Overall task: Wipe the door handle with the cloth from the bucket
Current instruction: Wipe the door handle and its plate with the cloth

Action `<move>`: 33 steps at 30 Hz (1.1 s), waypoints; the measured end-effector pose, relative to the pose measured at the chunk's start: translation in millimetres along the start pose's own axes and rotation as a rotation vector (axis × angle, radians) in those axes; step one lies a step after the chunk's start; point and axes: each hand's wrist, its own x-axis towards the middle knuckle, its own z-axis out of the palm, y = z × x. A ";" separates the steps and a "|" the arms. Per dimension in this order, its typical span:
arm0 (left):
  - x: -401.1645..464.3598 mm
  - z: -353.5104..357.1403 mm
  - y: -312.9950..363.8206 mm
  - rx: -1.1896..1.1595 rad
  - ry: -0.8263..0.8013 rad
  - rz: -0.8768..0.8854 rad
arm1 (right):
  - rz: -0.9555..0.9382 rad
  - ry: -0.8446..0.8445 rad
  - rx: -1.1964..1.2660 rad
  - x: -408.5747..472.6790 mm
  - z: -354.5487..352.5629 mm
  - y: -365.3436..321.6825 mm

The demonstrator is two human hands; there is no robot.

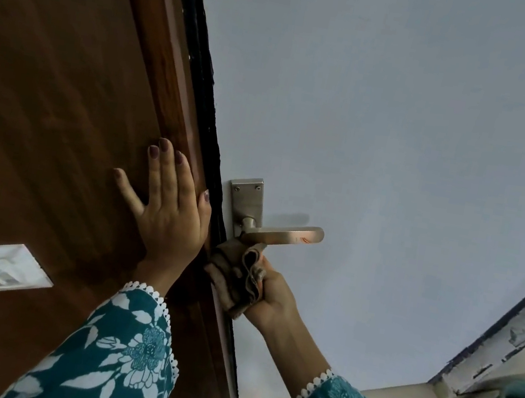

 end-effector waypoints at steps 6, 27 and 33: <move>0.0 1.1 0.4 0.004 -0.005 -0.017 | 0.058 -0.107 0.174 -13.0 3.5 2.7; -0.7 3.0 -0.6 -0.009 0.013 -0.010 | -0.686 0.323 -0.712 -90.5 -12.1 -59.9; -1.5 1.0 -0.9 -0.009 -0.005 -0.009 | -1.537 0.312 -1.706 -72.5 32.1 -46.3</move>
